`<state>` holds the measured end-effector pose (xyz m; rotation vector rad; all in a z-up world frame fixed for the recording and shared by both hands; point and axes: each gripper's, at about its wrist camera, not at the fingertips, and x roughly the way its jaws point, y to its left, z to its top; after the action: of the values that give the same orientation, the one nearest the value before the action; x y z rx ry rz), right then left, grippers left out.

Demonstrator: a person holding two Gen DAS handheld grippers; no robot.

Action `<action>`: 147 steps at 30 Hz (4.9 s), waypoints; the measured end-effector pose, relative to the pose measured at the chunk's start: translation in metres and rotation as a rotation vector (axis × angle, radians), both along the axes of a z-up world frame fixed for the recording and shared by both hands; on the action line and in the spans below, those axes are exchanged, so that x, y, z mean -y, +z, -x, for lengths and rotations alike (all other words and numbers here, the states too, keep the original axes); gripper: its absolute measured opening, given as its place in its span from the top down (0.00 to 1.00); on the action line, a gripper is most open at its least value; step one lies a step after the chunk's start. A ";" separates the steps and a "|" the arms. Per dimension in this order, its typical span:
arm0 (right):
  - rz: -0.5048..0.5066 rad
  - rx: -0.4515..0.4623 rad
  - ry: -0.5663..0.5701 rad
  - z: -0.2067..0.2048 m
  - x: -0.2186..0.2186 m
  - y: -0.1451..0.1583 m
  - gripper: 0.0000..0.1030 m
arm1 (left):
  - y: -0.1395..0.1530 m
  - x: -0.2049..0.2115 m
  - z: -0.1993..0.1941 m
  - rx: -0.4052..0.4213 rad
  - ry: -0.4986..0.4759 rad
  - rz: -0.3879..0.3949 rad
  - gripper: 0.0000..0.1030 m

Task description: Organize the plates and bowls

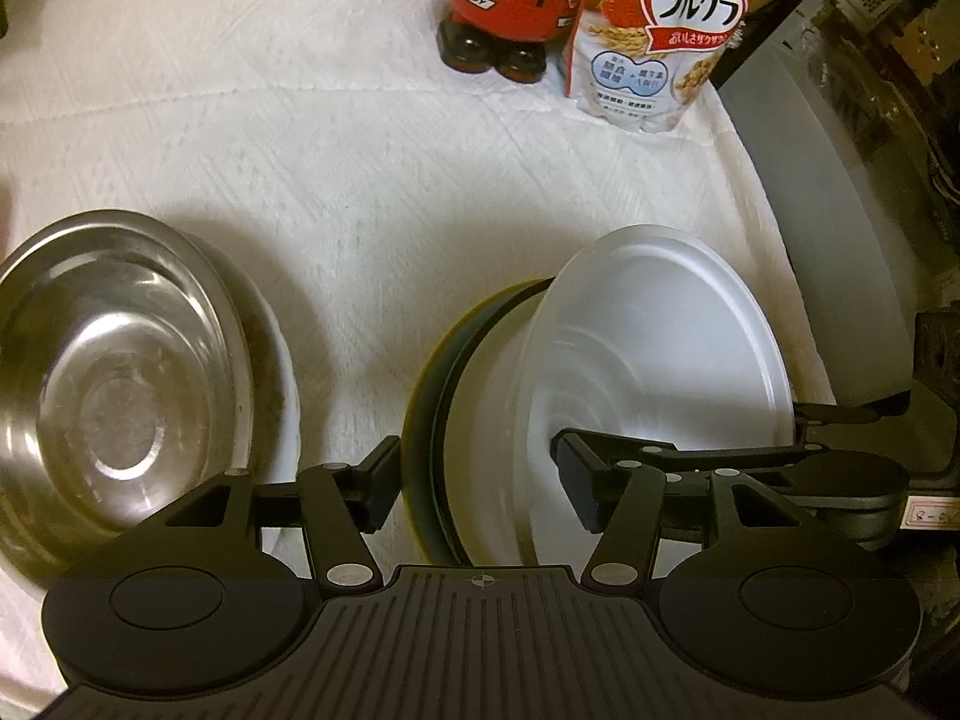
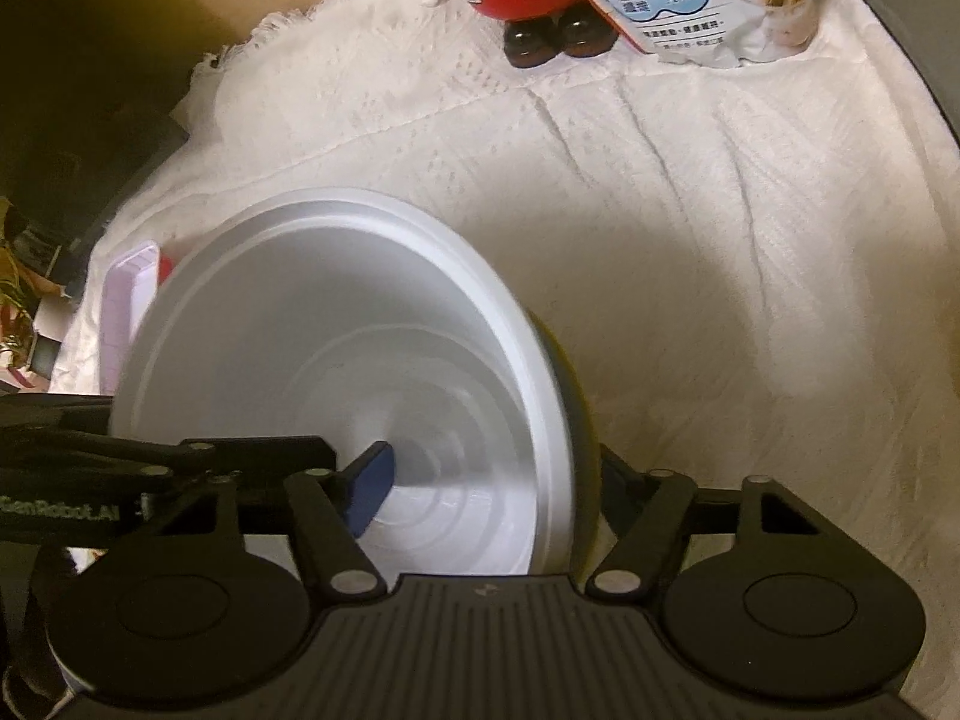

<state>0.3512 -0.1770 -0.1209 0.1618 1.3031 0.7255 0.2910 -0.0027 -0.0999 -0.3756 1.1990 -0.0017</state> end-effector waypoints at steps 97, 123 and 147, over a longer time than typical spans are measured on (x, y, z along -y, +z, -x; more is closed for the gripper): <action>-0.112 -0.231 -0.059 -0.013 0.021 -0.012 0.41 | -0.017 -0.017 -0.001 -0.049 0.081 0.132 0.43; -0.067 -0.249 -0.054 -0.018 0.007 -0.002 0.41 | -0.005 -0.009 -0.002 -0.044 0.069 0.090 0.38; -0.073 -0.117 0.066 -0.004 -0.136 0.115 0.41 | 0.083 -0.168 0.057 0.077 0.169 0.111 0.38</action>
<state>0.3552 -0.0409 -0.0062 0.2240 1.3993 0.8312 0.2339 0.1653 -0.0171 -0.5691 1.0907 0.0630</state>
